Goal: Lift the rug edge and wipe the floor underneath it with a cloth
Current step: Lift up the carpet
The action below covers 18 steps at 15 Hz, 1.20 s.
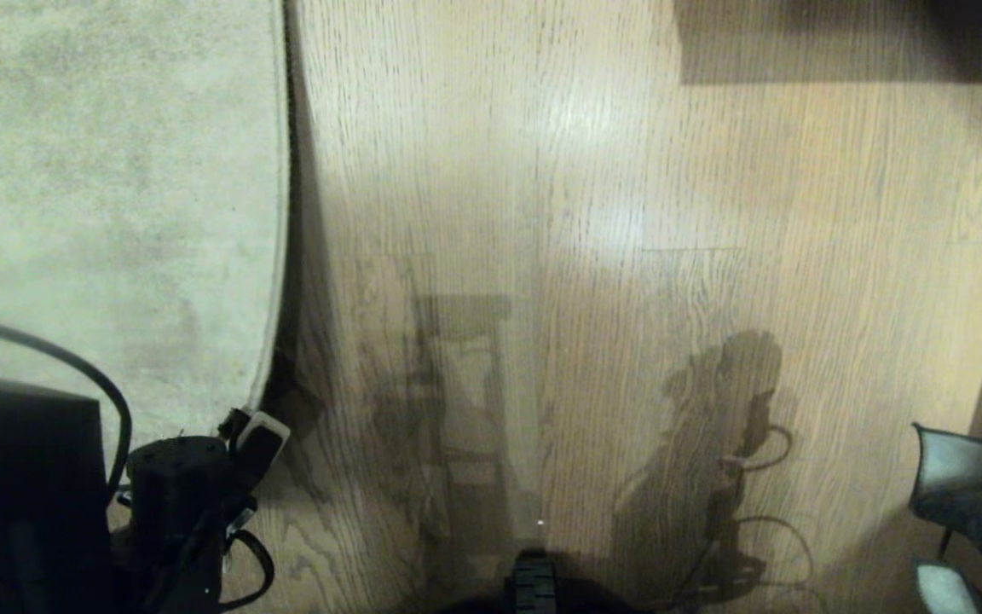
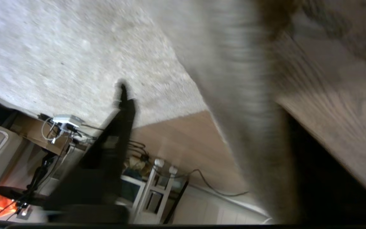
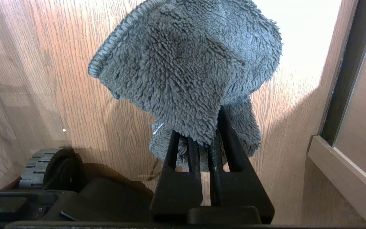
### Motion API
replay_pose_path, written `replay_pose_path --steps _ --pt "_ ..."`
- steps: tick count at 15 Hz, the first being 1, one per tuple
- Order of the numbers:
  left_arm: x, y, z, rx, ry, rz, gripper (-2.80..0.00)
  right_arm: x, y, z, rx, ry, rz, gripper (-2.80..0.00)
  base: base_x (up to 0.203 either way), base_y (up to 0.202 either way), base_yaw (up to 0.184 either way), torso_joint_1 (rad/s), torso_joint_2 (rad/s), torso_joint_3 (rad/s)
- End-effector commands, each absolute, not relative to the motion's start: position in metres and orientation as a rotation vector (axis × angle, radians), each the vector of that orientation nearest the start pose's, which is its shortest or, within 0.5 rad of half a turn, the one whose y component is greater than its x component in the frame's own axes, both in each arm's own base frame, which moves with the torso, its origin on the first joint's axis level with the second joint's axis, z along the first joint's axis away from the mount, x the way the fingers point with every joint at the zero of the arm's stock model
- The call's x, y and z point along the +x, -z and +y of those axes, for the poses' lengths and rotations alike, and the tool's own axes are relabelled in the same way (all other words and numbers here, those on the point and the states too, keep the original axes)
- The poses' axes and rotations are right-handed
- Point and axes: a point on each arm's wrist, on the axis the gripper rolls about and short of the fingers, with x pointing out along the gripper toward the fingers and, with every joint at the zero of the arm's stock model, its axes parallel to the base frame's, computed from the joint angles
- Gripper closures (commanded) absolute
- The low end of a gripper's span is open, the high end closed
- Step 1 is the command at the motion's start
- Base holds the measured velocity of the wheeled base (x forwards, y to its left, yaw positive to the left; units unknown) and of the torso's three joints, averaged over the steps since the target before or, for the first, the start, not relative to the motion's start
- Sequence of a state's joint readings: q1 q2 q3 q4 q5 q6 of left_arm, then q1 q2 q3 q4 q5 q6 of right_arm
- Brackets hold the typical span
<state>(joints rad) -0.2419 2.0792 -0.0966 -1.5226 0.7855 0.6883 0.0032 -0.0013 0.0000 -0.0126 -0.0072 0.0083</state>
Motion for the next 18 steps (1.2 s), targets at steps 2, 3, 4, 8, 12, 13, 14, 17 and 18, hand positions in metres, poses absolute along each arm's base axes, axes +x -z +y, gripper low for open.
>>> replay_pose_path --steps 2,3,4,8,12,13,14,17,18 --pt "0.23 -0.03 -0.04 0.878 -0.395 0.557 0.0 -0.023 -0.077 0.0 0.008 0.005 -0.012 0.0 0.0 0.0 0.0 0.0 0.0 0.0" --pt "0.23 -0.03 -0.04 0.876 -0.396 0.554 0.0 -0.023 -0.077 0.0 0.008 0.005 -0.014 0.0 0.0 0.0 0.0 0.0 0.0 0.0" --pt "0.23 -0.032 -0.04 0.873 -0.397 0.546 0.0 -0.023 -0.077 0.0 0.008 0.003 -0.013 0.0 0.0 0.0 0.0 0.0 0.0 0.0" --pt "0.231 -0.035 -0.042 0.815 -0.389 0.514 0.0 -0.023 -0.077 0.0 0.008 0.005 -0.014 0.0 0.0 0.0 0.0 0.0 0.0 0.0" --pt "0.224 -0.04 -0.043 0.774 -0.343 0.483 0.0 -0.023 -0.077 0.0 0.008 0.005 -0.012 0.0 0.0 0.0 0.0 0.0 0.0 0.0" --pt "0.222 -0.043 -0.043 0.761 -0.324 0.47 0.0 -0.023 -0.077 0.0 0.008 0.005 -0.012 0.0 0.0 0.0 0.0 0.0 0.0 0.0" --pt "0.218 -0.045 -0.043 0.752 -0.305 0.465 0.0 -0.023 -0.077 0.0 0.008 0.005 -0.012 0.0 0.0 0.0 0.0 0.0 0.0 0.0" --pt "0.211 -0.051 -0.042 0.742 -0.293 0.446 0.0 -0.023 -0.077 0.0 0.008 0.005 -0.014 0.0 0.0 0.0 0.0 0.0 0.0 0.0" --pt "0.21 -0.055 -0.042 0.736 -0.299 0.432 0.0 -0.023 -0.077 0.0 0.008 0.005 -0.012 0.0 0.0 0.0 0.0 0.0 0.0 0.0"
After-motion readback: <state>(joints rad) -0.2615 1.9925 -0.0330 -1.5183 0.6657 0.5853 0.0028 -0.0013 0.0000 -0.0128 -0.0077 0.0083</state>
